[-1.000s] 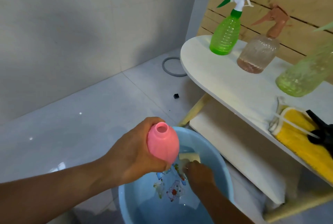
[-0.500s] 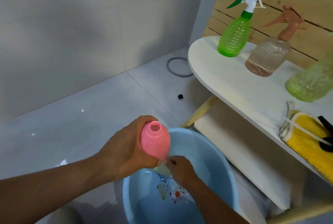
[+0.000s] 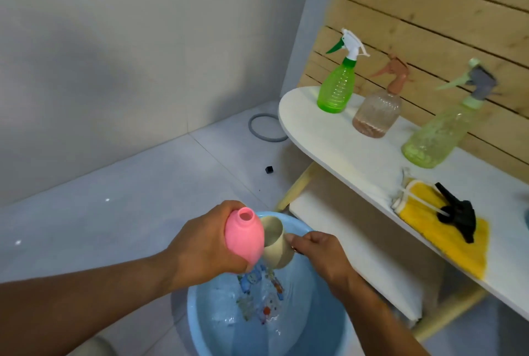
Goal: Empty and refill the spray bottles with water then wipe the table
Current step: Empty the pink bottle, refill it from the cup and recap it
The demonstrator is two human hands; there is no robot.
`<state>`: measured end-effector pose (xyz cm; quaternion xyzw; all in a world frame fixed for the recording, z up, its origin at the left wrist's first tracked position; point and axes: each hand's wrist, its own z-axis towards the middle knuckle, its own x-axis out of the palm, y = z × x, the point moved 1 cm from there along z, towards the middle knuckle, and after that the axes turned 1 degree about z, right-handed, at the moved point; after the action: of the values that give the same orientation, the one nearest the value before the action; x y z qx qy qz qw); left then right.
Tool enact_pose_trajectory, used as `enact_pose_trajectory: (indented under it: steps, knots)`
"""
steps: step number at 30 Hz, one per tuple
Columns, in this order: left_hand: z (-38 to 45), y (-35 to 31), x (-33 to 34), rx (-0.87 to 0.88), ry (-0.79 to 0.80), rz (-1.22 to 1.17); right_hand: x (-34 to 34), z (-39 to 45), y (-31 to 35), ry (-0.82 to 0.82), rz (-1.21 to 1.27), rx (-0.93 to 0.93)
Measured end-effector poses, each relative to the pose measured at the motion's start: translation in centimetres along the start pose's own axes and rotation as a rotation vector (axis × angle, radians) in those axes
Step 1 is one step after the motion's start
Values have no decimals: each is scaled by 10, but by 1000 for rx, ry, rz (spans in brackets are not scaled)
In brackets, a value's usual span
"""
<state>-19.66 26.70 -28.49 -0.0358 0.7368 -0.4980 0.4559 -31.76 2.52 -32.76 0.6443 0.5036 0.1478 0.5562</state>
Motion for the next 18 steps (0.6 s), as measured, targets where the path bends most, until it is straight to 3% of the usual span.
enact_pose_trajectory:
  steps: [10,18]
  knots:
    - [-9,-12,4,-51,24,53,-59,-41,68,-145,50,-157]
    - [-6,-24,8,-29,36,75,-69,-60,107,-153,32,-333]
